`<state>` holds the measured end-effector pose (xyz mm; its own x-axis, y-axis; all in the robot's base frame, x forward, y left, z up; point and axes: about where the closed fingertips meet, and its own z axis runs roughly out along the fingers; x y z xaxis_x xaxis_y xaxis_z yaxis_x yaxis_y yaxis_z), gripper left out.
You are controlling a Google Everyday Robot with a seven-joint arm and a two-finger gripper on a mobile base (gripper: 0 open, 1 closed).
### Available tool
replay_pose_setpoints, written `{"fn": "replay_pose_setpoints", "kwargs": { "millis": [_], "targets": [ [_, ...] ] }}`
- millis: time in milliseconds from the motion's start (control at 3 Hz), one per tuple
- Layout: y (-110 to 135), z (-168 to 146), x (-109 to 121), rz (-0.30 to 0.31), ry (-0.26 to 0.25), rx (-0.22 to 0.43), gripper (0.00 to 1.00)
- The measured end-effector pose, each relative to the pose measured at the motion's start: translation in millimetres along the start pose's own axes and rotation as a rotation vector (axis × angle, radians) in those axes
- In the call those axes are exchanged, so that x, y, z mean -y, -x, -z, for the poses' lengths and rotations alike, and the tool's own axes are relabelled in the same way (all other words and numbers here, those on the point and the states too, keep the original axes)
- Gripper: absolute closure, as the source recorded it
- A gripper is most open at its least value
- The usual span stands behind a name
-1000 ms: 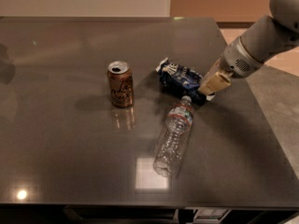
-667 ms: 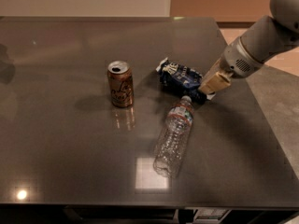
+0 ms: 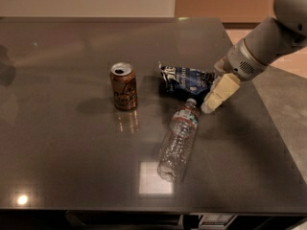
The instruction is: Move blue chip bag near water bottle
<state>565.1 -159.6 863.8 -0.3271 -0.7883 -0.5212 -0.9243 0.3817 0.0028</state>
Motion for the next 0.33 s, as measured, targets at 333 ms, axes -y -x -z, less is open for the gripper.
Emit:
{"fn": "replay_pose_setpoints", "kwargs": {
  "millis": [333],
  "targets": [
    [0.0, -0.1, 0.0, 0.000, 0.000, 0.000, 0.00]
  ]
}}
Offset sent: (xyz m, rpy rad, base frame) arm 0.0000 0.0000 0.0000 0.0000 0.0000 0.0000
